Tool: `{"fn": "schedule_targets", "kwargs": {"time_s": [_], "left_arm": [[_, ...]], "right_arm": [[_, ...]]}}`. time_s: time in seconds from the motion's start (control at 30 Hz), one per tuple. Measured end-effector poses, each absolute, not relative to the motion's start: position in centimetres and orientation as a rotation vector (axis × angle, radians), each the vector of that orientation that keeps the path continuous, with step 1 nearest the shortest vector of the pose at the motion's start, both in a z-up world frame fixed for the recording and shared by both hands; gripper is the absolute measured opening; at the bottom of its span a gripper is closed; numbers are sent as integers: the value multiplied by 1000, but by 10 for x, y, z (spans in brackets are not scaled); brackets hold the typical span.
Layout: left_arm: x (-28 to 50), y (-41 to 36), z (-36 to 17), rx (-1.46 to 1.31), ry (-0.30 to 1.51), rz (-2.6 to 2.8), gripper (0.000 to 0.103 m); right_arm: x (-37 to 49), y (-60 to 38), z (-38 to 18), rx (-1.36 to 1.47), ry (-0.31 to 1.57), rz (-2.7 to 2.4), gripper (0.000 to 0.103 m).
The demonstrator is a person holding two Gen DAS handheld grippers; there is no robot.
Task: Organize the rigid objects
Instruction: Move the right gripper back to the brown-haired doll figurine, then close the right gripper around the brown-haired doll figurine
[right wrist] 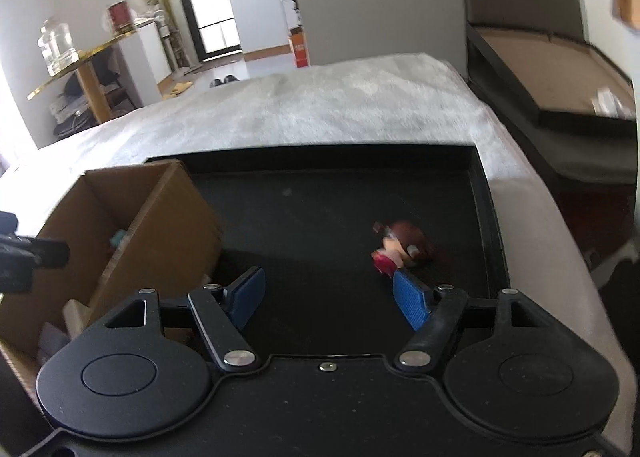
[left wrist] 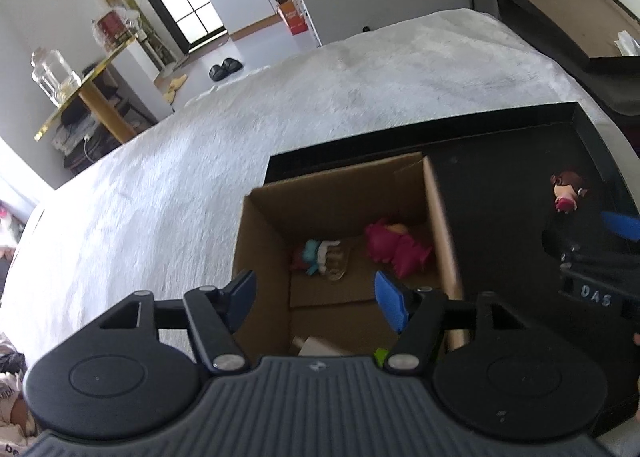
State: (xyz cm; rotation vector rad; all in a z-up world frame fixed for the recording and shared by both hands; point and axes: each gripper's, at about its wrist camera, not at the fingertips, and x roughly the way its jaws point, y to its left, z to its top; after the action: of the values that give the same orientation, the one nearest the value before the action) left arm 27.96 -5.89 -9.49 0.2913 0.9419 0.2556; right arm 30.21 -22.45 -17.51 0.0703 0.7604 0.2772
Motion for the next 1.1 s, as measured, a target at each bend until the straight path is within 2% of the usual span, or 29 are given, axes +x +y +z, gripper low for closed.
{"fn": "schedule_targets", "kwargs": {"time_s": [0.57, 0.7, 0.83, 0.87, 0.9, 0.97, 1.1], "left_arm": [[302, -100, -111, 400, 924, 234, 66], [306, -103, -115, 424, 918, 257, 66], [311, -103, -120, 433, 927, 273, 66], [312, -103, -121, 435, 929, 276, 66], [313, -104, -121, 438, 931, 281, 66], [315, -106, -120, 439, 934, 287, 66], [319, -108, -113, 421, 929, 302, 66]], "right_arm": [[323, -240, -188, 116, 753, 198, 70], [331, -241, -195, 159, 786, 199, 63], [338, -242, -202, 174, 800, 180, 62], [340, -244, -204, 181, 804, 178, 58], [342, -244, -205, 182, 807, 176, 48], [344, -248, -205, 176, 822, 161, 34], [344, -254, -203, 180, 844, 163, 33]]}}
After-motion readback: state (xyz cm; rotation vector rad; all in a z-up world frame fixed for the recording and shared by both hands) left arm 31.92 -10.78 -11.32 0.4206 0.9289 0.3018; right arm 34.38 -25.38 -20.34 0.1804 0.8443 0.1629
